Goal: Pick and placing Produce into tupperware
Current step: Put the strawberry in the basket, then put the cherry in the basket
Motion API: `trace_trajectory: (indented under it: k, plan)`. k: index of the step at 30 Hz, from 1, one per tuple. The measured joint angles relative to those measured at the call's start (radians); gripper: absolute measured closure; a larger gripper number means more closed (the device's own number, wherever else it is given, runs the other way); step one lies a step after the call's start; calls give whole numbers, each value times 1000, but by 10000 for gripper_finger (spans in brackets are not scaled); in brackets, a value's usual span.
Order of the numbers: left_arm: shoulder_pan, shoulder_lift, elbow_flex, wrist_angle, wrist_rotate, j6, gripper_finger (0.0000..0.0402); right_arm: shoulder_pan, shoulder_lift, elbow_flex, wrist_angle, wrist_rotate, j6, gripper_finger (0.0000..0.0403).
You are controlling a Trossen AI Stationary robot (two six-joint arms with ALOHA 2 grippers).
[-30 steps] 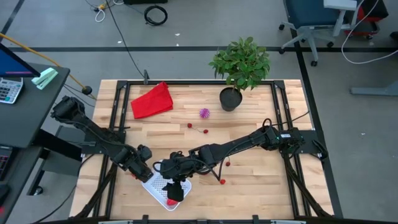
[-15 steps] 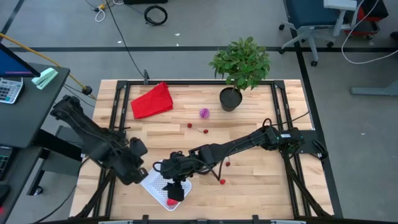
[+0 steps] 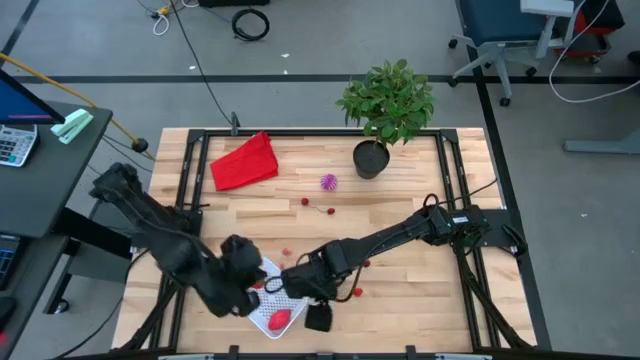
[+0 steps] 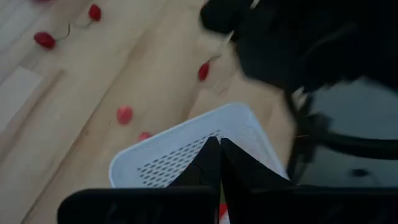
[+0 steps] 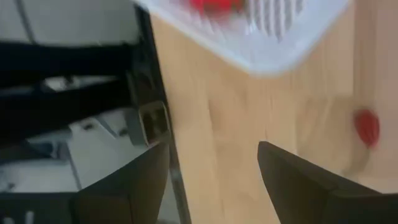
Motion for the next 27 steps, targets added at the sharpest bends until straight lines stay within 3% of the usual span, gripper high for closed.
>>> trace_trajectory:
  k: [10, 17, 23, 27]
  plan:
    - [52, 229, -1, 107, 198, 44, 389, 48, 0, 0, -117, 105, -5, 148]
    - [61, 296, -1, 265, 236, 69, 361, 83, -1, 0, -268, 164, 0, 148]
    - [69, 318, -1, 270, 245, 63, 335, 115, -2, -20, -264, 171, -3, 148]
    - [74, 306, -1, 271, 246, 64, 326, 134, -2, -72, -267, 242, -5, 148]
